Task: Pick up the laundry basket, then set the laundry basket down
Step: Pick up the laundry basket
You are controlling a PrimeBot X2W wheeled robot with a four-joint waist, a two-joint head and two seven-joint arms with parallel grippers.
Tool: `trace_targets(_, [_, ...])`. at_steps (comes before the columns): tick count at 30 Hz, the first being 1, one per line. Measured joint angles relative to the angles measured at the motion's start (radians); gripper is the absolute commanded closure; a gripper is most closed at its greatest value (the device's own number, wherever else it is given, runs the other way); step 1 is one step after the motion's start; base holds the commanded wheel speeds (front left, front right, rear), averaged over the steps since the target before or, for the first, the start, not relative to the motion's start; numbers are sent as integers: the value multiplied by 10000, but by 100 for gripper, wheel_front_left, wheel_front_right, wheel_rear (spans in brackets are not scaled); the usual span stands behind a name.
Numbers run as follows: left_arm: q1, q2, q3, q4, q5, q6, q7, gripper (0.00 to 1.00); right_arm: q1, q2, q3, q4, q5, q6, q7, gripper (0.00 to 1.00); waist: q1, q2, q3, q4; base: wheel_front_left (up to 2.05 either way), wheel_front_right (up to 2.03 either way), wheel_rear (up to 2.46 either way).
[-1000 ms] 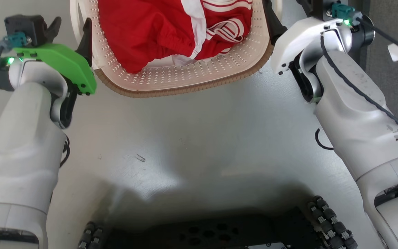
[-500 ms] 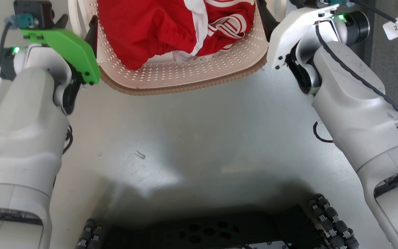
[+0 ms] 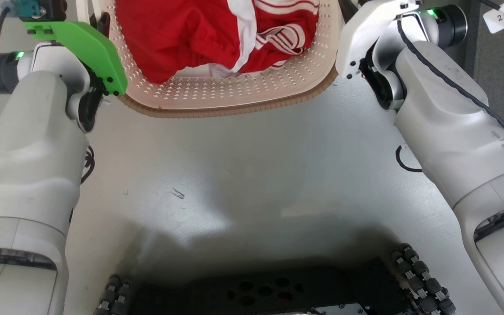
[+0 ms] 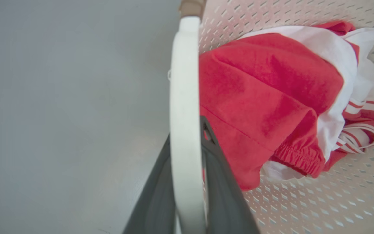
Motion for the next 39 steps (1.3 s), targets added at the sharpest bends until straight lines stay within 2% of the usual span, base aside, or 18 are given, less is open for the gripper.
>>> trace_targets(10, [-126, -98, 15, 514, -184, -6, -186, 100, -172, 25, 313, 360, 242, -77, -111, 100, 0, 0, -89, 24, 0, 0, 0])
trace_targets(24, [-91, -339, -36, 1371, -403, -23, -242, 100, -68, 92, 690, 932, 865, -56, -192, 100, 0, 0, -832, 90, 0, 0, 0])
trace_targets(39, [205, -533, -123, 2034, -656, -100, 199, 100, 522, 211, 920, 1557, 1546, 236, 138, 100, -1, 0, -1925, 60, 0, 0, 0])
